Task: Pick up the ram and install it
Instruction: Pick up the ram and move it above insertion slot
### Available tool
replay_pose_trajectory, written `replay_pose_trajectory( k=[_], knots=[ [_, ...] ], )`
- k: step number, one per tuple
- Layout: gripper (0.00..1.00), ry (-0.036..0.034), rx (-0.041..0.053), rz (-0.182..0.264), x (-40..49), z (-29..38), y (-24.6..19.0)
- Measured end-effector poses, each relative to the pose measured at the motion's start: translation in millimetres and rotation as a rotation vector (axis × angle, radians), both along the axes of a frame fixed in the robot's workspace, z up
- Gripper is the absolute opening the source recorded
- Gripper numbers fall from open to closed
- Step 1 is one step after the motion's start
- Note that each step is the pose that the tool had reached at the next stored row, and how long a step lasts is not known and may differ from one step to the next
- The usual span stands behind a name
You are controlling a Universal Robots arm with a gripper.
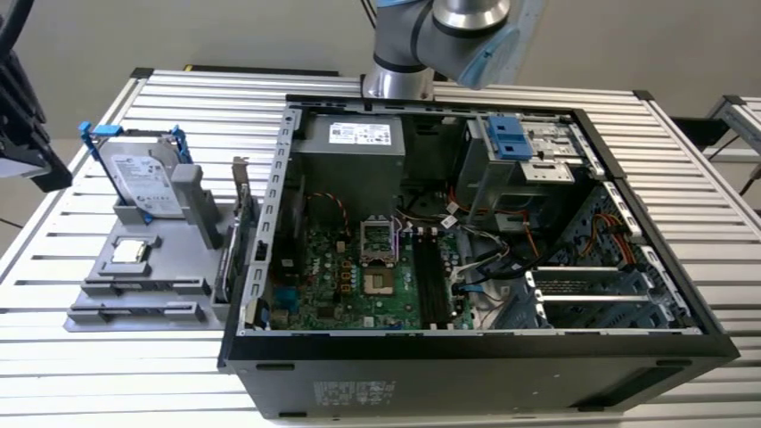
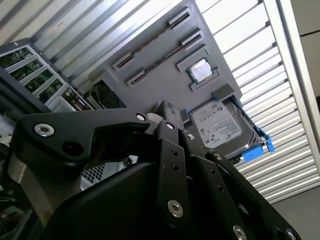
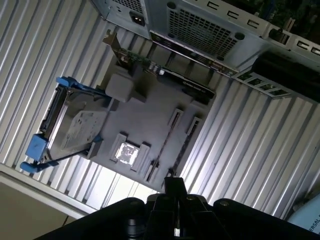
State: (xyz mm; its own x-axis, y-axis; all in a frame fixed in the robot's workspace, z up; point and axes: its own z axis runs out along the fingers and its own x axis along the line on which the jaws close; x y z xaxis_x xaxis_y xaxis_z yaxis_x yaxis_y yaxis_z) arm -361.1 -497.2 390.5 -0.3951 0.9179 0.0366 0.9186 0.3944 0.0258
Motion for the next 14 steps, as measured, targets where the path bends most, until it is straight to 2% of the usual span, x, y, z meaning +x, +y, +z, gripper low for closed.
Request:
replay_pose_trajectory(
  k=[14],
  knots=[
    [0.0,0.0072,0.0,-0.125,-1.5,-0.1,0.0]
  ],
)
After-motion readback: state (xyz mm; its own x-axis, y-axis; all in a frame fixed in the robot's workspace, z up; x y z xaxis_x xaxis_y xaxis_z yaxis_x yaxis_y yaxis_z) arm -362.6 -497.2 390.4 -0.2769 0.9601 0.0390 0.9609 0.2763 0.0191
